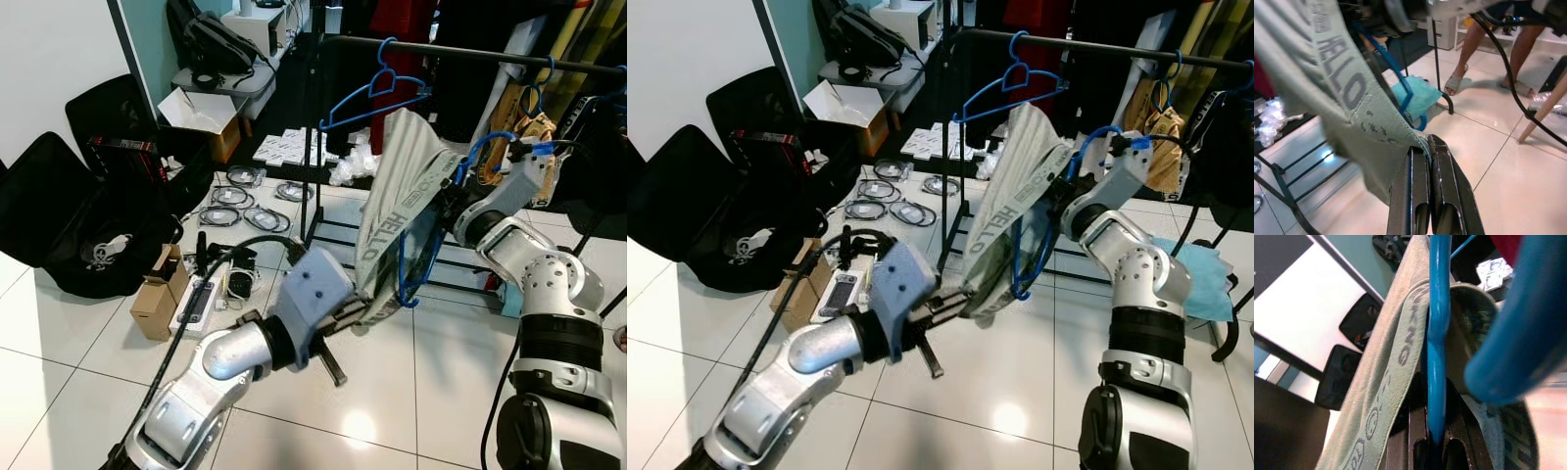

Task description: Hang hanger

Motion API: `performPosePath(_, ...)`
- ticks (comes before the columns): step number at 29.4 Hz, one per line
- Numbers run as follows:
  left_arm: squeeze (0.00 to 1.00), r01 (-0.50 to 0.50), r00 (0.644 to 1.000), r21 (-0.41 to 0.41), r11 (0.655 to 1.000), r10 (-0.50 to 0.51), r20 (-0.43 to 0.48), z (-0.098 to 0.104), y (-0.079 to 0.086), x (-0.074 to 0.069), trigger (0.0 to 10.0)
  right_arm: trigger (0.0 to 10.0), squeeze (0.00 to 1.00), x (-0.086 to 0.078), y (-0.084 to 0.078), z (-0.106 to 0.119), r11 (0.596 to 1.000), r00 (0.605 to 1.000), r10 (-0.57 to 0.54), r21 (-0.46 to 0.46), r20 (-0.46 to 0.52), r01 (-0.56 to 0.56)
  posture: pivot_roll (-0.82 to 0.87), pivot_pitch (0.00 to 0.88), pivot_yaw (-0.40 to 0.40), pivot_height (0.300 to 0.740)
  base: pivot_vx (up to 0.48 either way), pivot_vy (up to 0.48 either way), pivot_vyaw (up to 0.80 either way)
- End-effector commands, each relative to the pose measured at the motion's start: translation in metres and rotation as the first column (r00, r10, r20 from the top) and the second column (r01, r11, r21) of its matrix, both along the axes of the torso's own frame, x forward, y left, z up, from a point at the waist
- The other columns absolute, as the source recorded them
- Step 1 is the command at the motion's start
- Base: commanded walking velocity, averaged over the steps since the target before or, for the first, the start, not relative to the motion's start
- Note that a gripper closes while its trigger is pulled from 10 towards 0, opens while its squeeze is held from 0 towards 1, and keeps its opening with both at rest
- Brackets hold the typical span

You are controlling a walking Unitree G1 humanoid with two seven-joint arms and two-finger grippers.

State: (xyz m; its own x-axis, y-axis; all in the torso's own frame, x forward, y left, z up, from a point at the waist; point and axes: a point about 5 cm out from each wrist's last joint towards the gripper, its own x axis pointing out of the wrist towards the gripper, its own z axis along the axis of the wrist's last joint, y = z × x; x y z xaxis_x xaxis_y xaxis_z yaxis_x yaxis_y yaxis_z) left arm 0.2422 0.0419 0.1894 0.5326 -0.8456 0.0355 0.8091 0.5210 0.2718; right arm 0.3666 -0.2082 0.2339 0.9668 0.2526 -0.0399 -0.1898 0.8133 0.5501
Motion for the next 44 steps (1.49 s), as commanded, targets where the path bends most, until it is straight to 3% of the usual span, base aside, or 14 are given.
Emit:
performPosePath(1, 0.0, 0.021, 1.0, 0.046, 0.999, -0.021, 0.012, -0.005, -0.002, -0.002, 10.0, 10.0, 0.0, -0.001, 0.003, 0.007, 0.999, 0.999, 0.027, -0.04, 0.023, -0.026, -0.04, 0.081, -0.007, 0.74, 0.0, 0.0, 0.0)
performPosePath(5, 0.0, 0.023, 1.0, 0.06, 0.998, -0.023, 0.012, -0.007, -0.002, -0.001, 10.0, 10.0, 0.0, -0.003, 0.004, 0.008, 0.996, 0.999, 0.045, -0.082, 0.031, -0.042, -0.04, 0.081, -0.007, 0.74, 0.0, 0.0, 0.0)
performPosePath(6, 1.0, 0.029, 1.0, 0.072, 0.997, -0.029, -0.003, -0.009, -0.001, -0.001, 10.0, 10.0, 0.0, -0.004, 0.004, 0.01, 0.986, 0.997, 0.062, -0.159, 0.054, -0.052, -0.04, 0.081, -0.008, 0.74, 0.0, 0.0, 0.0)
performPosePath(9, 1.0, 0.064, 0.998, 0.095, 0.993, -0.061, -0.029, -0.012, 0.0, -0.005, 10.0, 10.0, 0.0, -0.006, 0.001, 0.021, 0.951, 0.982, 0.112, -0.303, 0.153, -0.061, -0.03, 0.08, -0.008, 0.74, 0.0, 0.0, 0.0)
performPosePath(14, 1.0, 0.11, 0.994, 0.131, 0.985, -0.105, -0.039, -0.013, 0.001, -0.009, 10.0, 10.0, 0.0, -0.011, 0.002, 0.033, 0.914, 0.951, 0.204, -0.393, 0.232, -0.1, -0.03, 0.078, -0.009, 0.74, 0.0, 0.0, 0.0)
performPosePath(16, 1.0, 0.119, 0.993, 0.144, 0.982, -0.116, -0.03, -0.011, 0.003, -0.01, 10.0, 10.0, 0.0, -0.017, 0.0, 0.037, 0.852, 0.914, 0.313, -0.501, 0.258, -0.151, -0.03, 0.075, -0.013, 0.74, 0.0, 0.0, 0.0)
performPosePath(20, 1.0, 0.112, 0.994, 0.14, 0.984, -0.11, -0.02, -0.009, 0.005, -0.008, 10.0, 10.0, 0.0, -0.02, -0.001, 0.04, 0.831, 0.895, 0.356, -0.53, 0.27, -0.171, -0.03, 0.075, -0.013, 0.74, 0.0, 0.0, 0.0)
performPosePath(24, 1.0, 0.026, 0.997, 0.151, 0.988, -0.037, 0.074, 0.007, 0.018, 0.004, 10.0, 10.0, 0.0, -0.033, -0.009, 0.05, 0.792, 0.836, 0.453, -0.57, 0.308, -0.219, -0.03, 0.072, -0.013, 0.74, 0.0, 0.0, 0.0)
performPosePath(26, 1.0, -0.015, 0.992, 0.151, 0.988, -0.004, 0.124, 0.017, 0.027, 0.01, 10.0, 10.0, 0.0, -0.038, -0.014, 0.053, 0.772, 0.81, 0.494, -0.589, 0.316, -0.241, -0.03, 0.07, -0.011, 0.74, 0.0, 0.0, 0.0)
performPosePath(30, 1.0, -0.071, 0.956, 0.085, 0.994, 0.043, 0.291, 0.082, 0.07, 0.022, 10.0, 10.0, 0.0, -0.052, -0.033, 0.058, 0.742, 0.731, 0.583, -0.598, 0.354, -0.302, -0.02, 0.058, -0.008, 0.74, 0.0, 0.0, 0.0)
performPosePath(37, 1.0, 0.022, 0.896, 0.092, 0.996, -0.06, 0.439, 0.144, 0.102, 0.004, 10.0, 10.0, 0.0, -0.064, -0.035, 0.043, 0.65, 0.651, 0.704, -0.628, 0.284, -0.428, 0.0, 0.05, -0.011, 0.74, 0.0, 0.0, 0.0)
performPosePath(38, 0.15, 0.035, 0.883, 0.125, 0.992, -0.089, 0.461, 0.152, 0.106, 0.001, 10.0, 10.0, 0.0, -0.065, -0.03, 0.04, 0.621, 0.63, 0.732, -0.636, 0.261, -0.458, 0.0, 0.048, -0.012, 0.74, 0.0, 0.0, 0.0)
performPosePath(39, 0.0, 0.043, 0.873, 0.158, 0.987, -0.114, 0.474, 0.156, 0.108, -0.001, 10.0, 10.0, 0.0, -0.066, -0.027, 0.038, 0.596, 0.611, 0.754, -0.643, 0.242, -0.48, 0.0, 0.048, -0.012, 0.74, 0.0, 0.0, 0.0)
performPosePath(44, 0.0, 0.071, 0.863, 0.241, 0.968, -0.181, 0.472, 0.157, 0.108, -0.003, 10.0, 10.0, 0.0, -0.066, -0.016, 0.032, 0.543, 0.575, 0.794, -0.655, 0.196, -0.525, 0.0, 0.043, -0.013, 0.74, 0.0, 0.0, 0.0)
